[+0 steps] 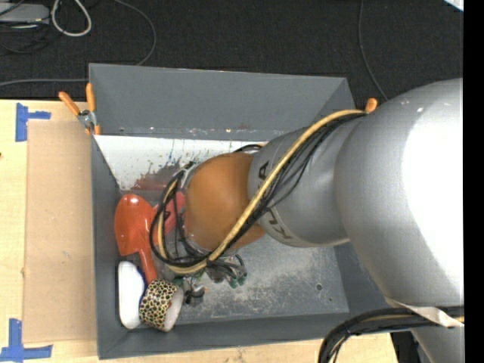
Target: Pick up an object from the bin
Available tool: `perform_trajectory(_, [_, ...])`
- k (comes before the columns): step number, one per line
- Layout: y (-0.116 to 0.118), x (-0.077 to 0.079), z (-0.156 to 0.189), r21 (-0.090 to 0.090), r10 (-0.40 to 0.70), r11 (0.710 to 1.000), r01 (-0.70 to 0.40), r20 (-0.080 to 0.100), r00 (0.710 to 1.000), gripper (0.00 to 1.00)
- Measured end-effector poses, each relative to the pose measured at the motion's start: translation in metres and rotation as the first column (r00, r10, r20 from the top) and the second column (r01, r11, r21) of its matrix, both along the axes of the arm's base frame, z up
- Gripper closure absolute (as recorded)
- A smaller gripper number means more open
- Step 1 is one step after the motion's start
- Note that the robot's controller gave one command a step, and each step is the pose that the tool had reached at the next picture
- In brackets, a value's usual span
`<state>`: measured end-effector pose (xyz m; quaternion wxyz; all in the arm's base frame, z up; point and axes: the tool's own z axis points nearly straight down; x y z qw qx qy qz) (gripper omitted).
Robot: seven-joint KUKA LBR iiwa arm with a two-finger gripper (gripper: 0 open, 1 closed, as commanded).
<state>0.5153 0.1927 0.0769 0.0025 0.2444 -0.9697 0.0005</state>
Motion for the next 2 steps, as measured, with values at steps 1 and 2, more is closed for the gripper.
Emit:
perform_trajectory(1, [-0.001,-0.016,0.097,-0.002,0.039,0.999,-0.039,-0.006,0.999,1.00])
perform_trajectory(2, [-0.006,-0.012,0.125,0.001,0.038,0.999,-0.038,-0.001,0.999,1.00])
